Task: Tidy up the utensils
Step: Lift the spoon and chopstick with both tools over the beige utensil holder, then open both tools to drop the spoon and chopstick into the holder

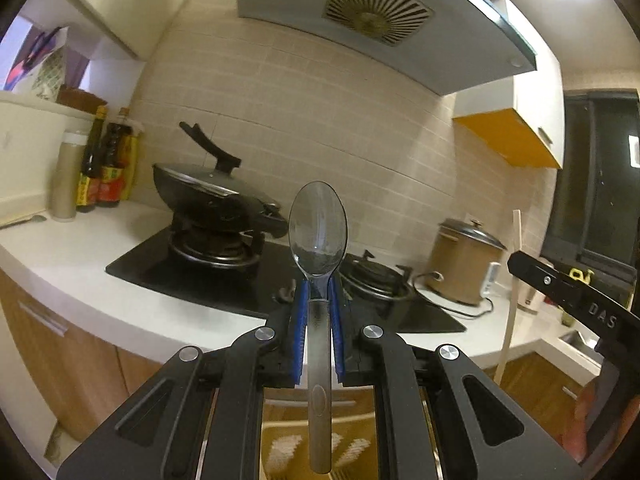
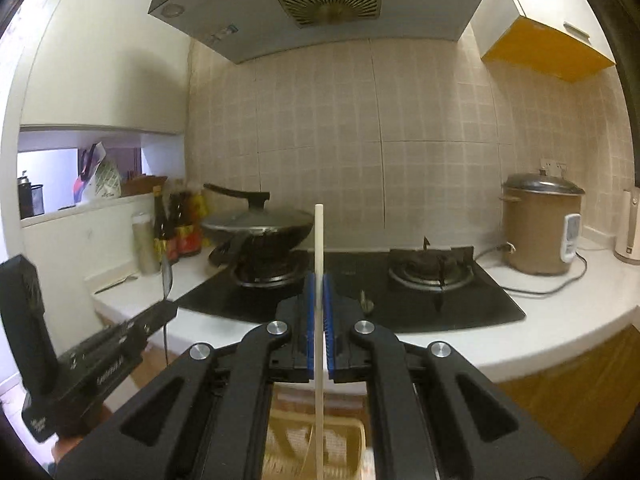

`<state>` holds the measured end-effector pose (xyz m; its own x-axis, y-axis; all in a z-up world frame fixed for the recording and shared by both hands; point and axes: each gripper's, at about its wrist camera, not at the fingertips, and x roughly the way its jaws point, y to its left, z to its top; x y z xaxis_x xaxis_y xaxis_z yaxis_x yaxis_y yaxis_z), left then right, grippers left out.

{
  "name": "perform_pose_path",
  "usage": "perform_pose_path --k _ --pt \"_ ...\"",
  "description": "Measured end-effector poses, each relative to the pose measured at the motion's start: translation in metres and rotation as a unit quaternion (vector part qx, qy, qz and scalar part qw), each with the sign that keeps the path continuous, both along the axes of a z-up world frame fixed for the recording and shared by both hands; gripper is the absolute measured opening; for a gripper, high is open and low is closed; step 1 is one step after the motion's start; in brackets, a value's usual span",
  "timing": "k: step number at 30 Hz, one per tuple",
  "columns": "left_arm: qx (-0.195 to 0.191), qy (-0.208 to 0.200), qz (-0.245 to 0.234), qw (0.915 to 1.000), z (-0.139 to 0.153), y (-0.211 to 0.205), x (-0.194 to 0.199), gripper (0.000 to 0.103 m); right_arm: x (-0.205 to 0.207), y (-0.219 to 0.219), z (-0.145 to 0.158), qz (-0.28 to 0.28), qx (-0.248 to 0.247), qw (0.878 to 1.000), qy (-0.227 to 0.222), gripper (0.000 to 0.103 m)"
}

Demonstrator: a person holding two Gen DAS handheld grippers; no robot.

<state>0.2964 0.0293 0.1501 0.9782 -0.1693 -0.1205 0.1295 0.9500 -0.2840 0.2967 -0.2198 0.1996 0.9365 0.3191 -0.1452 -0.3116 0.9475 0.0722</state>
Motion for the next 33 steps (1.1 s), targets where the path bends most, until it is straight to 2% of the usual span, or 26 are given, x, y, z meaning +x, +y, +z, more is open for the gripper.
perform_pose_path --k 3,7,10,15,16,17,18,20,26,28,30,33 --pt "0.010 -0.001 0.015 0.9998 -0.017 -0.002 0.011 0.009 0.022 0.000 -0.018 0.002 0.002 1.000 0.002 0.003" --pt "0.032 -0.003 0.035 0.9989 -0.038 -0.008 0.017 0.009 0.032 0.002 -0.044 0.011 0.006 1.000 0.002 0.003" --pt "0.048 -0.003 0.046 0.9978 -0.051 -0.011 0.017 0.009 0.030 0.000 -0.059 0.012 0.008 1.000 0.003 0.003" --pt "0.055 0.009 0.039 0.9977 -0.063 -0.012 0.013 0.011 0.024 -0.006 -0.074 0.020 0.009 1.000 0.022 0.003" --pt "0.054 0.011 0.039 0.9977 -0.063 -0.010 0.009 0.016 0.022 -0.007 -0.076 0.019 0.008 0.999 0.025 0.003" --pt "0.049 0.015 0.037 0.9980 -0.064 -0.007 0.007 0.035 0.019 -0.008 -0.078 0.020 0.005 0.999 0.031 0.004" --pt "0.044 0.016 0.037 0.9983 -0.063 -0.005 0.004 0.047 0.015 -0.009 -0.080 0.022 0.003 0.999 0.035 0.004" --pt "0.037 0.021 0.036 0.9985 -0.061 0.001 -0.004 0.046 0.007 -0.013 -0.082 0.022 0.001 0.999 0.042 0.005" --pt "0.027 0.033 0.024 0.9988 -0.049 0.013 -0.033 0.045 -0.019 -0.034 -0.082 0.028 0.024 0.997 0.074 0.017" --pt "0.028 0.032 0.017 0.9989 -0.044 0.014 -0.046 0.045 -0.032 -0.043 -0.082 0.024 0.034 0.996 0.079 0.035" --pt "0.029 0.034 0.004 0.9990 -0.041 0.014 -0.062 0.045 -0.048 -0.050 -0.082 0.017 0.036 0.996 0.081 0.044" --pt "0.036 0.049 -0.013 0.9981 -0.042 0.011 -0.080 0.045 -0.070 -0.059 -0.082 0.013 0.030 0.995 0.089 0.044"
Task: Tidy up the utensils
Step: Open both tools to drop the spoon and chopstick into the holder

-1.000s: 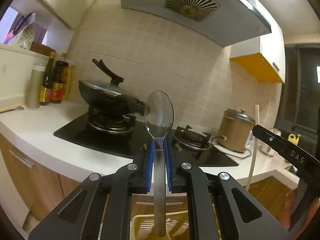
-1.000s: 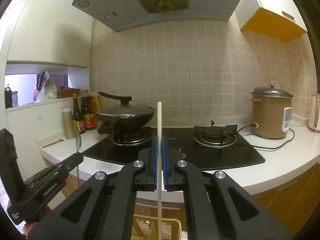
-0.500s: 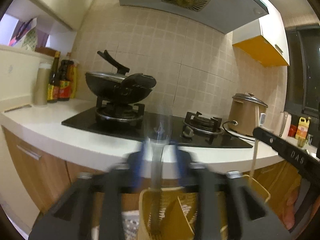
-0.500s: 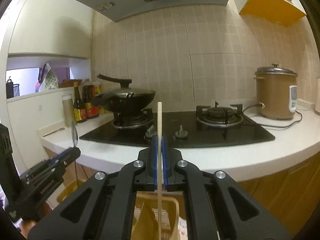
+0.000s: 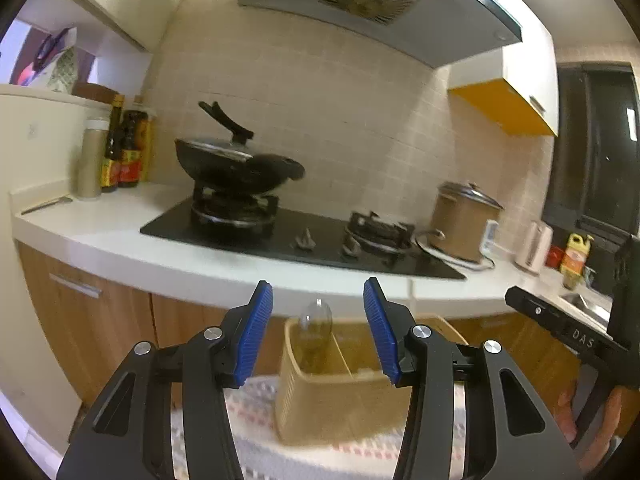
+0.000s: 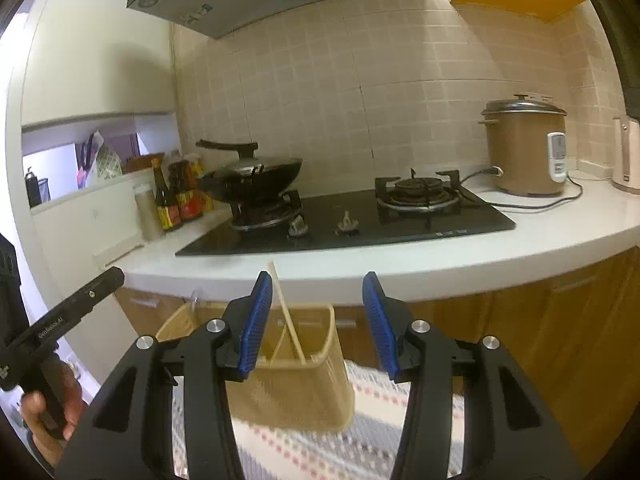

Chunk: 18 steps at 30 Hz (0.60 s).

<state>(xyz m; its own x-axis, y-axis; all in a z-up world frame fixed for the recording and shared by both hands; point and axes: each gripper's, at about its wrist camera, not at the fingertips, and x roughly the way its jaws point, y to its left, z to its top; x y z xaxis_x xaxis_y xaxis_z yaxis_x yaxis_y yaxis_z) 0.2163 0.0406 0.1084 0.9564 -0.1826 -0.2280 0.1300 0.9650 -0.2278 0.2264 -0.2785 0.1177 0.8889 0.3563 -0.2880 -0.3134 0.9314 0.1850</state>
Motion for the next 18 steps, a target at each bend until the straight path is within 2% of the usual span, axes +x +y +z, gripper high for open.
perform_pose_path --k 5,11,15,18 --pt "0.013 0.035 -0.024 0.9990 -0.005 -0.006 -0.029 0.047 -0.038 -0.021 0.001 -0.017 -0.005 1.000 0.007 0.044" --pt "0.025 0.069 -0.044 0.9963 -0.014 -0.015 -0.066 0.050 -0.069 -0.042 -0.005 -0.023 -0.012 0.999 0.039 0.045" --pt "0.043 0.093 -0.054 0.9933 -0.025 -0.021 -0.084 0.050 -0.081 -0.044 -0.017 -0.018 -0.030 0.997 0.073 0.045" --pt "0.057 0.118 -0.055 0.9899 -0.039 -0.024 -0.098 0.052 -0.085 -0.040 -0.034 -0.014 -0.051 0.991 0.122 0.045"
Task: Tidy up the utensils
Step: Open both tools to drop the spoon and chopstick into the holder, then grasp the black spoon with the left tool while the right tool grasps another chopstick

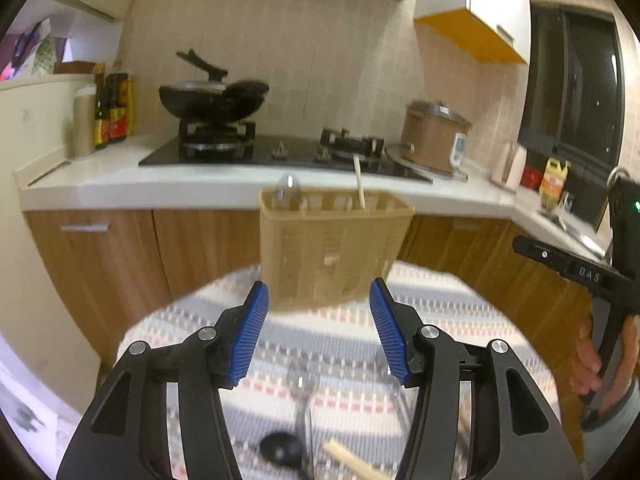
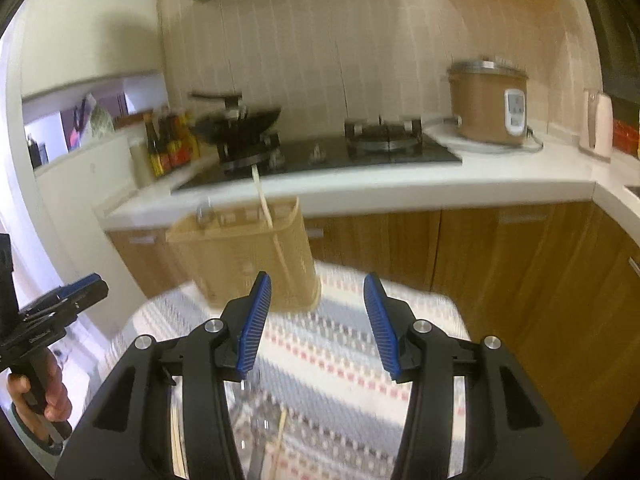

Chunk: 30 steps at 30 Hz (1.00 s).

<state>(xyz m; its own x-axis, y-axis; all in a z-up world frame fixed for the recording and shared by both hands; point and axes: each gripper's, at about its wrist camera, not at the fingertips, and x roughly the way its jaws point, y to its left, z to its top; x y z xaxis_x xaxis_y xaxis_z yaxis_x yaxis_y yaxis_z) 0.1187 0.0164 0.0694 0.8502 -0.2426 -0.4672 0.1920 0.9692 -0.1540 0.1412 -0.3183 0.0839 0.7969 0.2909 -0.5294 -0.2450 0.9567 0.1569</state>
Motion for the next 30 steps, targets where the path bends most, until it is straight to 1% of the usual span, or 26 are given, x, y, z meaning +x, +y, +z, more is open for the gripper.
perform_pose_path --k 1,3,5,6,7,8,9,10,11,12,13,14,16,19,23,24,26,28,30 --pt "0.003 0.009 0.000 1.0000 -0.004 0.001 -0.002 0.052 0.000 0.001 -0.005 0.001 -0.005 1.000 0.013 0.045" --pt "0.009 0.042 0.001 0.9991 -0.018 0.003 -0.008 0.052 0.000 0.005 -0.019 0.009 -0.019 0.998 0.053 0.045" --pt "0.004 0.088 0.000 0.9961 -0.034 0.010 -0.009 0.052 0.003 0.009 -0.037 0.026 -0.031 0.993 0.108 0.045" --pt "-0.004 0.118 -0.004 0.9930 -0.043 0.014 -0.008 0.052 0.005 0.011 -0.048 0.037 -0.033 0.989 0.141 0.045" --pt "-0.016 0.153 -0.009 0.9880 -0.052 0.021 -0.005 0.052 0.006 0.013 -0.057 0.045 -0.035 0.984 0.166 0.045" --pt "-0.026 0.180 -0.012 0.9833 -0.060 0.025 -0.002 0.051 0.009 0.016 -0.069 0.055 -0.035 0.978 0.200 0.045" --pt "-0.042 0.210 -0.017 0.9766 -0.068 0.032 0.001 0.051 0.012 0.018 -0.079 0.063 -0.028 0.971 0.231 0.045" --pt "-0.069 0.241 -0.028 0.9676 -0.079 0.040 0.003 0.051 0.014 0.019 -0.089 0.072 -0.016 0.962 0.263 0.045" --pt "-0.082 0.255 -0.035 0.9629 -0.084 0.043 0.005 0.051 0.017 0.019 -0.101 0.082 0.000 0.952 0.296 0.045" --pt "-0.102 0.274 -0.042 0.9553 -0.091 0.049 0.006 0.050 0.019 0.019 -0.110 0.090 0.014 0.943 0.319 0.045" --pt "-0.109 0.281 -0.042 0.9525 -0.095 0.052 0.007 0.050 0.019 0.020 -0.115 0.093 0.018 0.939 0.329 0.045" --pt "-0.113 0.287 -0.043 0.9502 -0.099 0.054 0.007 0.050 0.019 0.022 -0.119 0.091 0.011 0.938 0.335 0.045" --pt "-0.102 0.298 -0.041 0.9481 -0.104 0.055 0.009 0.050 0.016 0.025 -0.122 0.083 -0.010 0.939 0.333 0.045" --pt "-0.101 0.306 -0.047 0.9455 -0.108 0.053 0.010 0.050 0.016 0.029 -0.123 0.083 -0.011 0.938 0.335 0.045" --pt "-0.090 0.318 -0.049 0.9424 -0.115 0.036 0.013 0.050 0.016 0.034 -0.122 0.083 -0.018 0.937 0.340 0.045" --pt "-0.085 0.320 -0.048 0.9425 -0.117 0.032 0.015 0.049 0.014 0.037 -0.122 0.087 -0.023 0.936 0.341 0.045" --pt "-0.066 0.311 -0.040 0.9471 -0.118 0.025 0.015 0.047 0.015 0.043 -0.123 0.094 -0.032 0.934 0.343 0.037" --pt "-0.055 0.307 -0.035 0.9495 -0.119 0.022 0.017 0.043 0.015 0.048 -0.126 0.097 -0.045 0.934 0.342 0.030" --pt "-0.051 0.304 -0.030 0.9507 -0.119 0.022 0.018 0.032 0.014 0.053 -0.126 0.096 -0.060 0.935 0.335 0.029"
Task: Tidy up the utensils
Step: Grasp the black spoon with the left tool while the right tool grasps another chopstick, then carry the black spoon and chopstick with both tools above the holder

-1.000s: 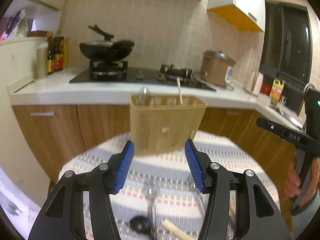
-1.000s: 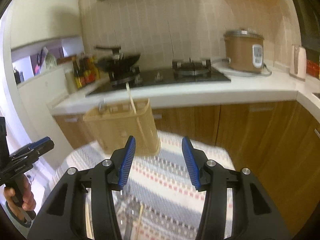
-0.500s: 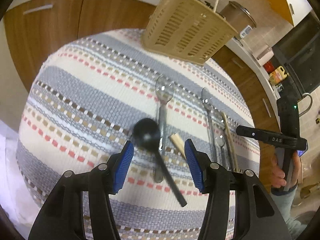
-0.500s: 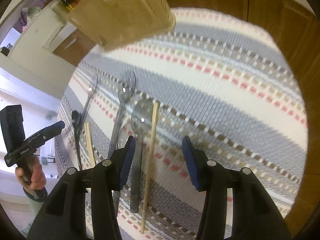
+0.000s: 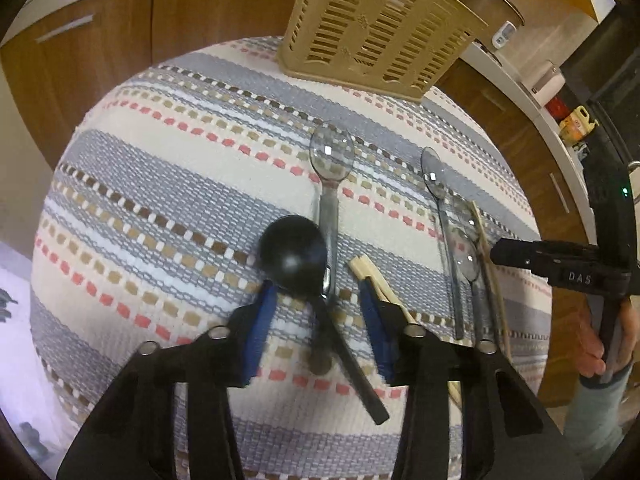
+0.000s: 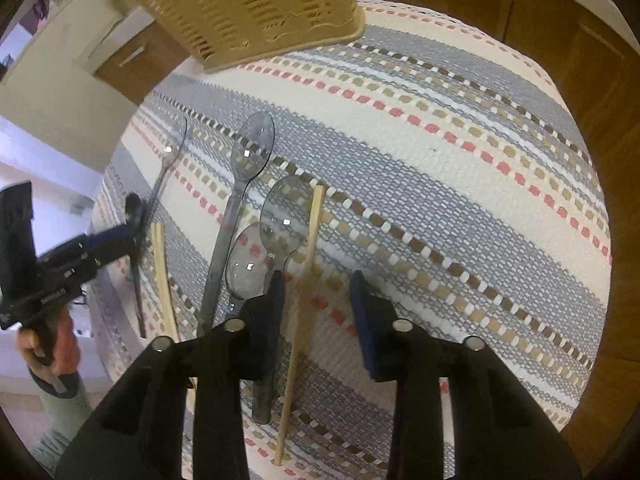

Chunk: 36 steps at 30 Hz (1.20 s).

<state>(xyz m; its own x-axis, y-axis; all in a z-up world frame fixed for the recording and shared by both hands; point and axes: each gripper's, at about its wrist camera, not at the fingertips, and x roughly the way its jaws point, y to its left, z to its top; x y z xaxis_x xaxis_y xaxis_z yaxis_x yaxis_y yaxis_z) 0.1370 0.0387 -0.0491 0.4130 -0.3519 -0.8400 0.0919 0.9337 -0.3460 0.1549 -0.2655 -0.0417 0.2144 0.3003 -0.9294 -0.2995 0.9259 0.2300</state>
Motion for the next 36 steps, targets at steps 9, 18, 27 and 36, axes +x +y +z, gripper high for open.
perform_pose_path --k 9,18,27,36 --pt "-0.021 0.000 0.008 0.9997 -0.003 0.023 0.006 0.009 -0.003 0.028 -0.005 0.019 -0.066 0.997 -0.045 0.005" --pt "0.004 -0.008 -0.009 0.9999 0.001 0.033 0.011 0.015 0.011 0.021 -0.005 0.002 -0.067 0.997 -0.040 0.006" --pt "0.111 0.011 -0.072 0.9911 0.007 -0.005 0.023 0.024 0.025 0.052 -0.009 0.039 -0.110 0.993 -0.005 0.018" --pt "0.152 -0.021 -0.054 0.9867 0.008 -0.010 0.022 0.005 0.030 0.061 -0.008 0.031 -0.111 0.993 -0.022 0.004"
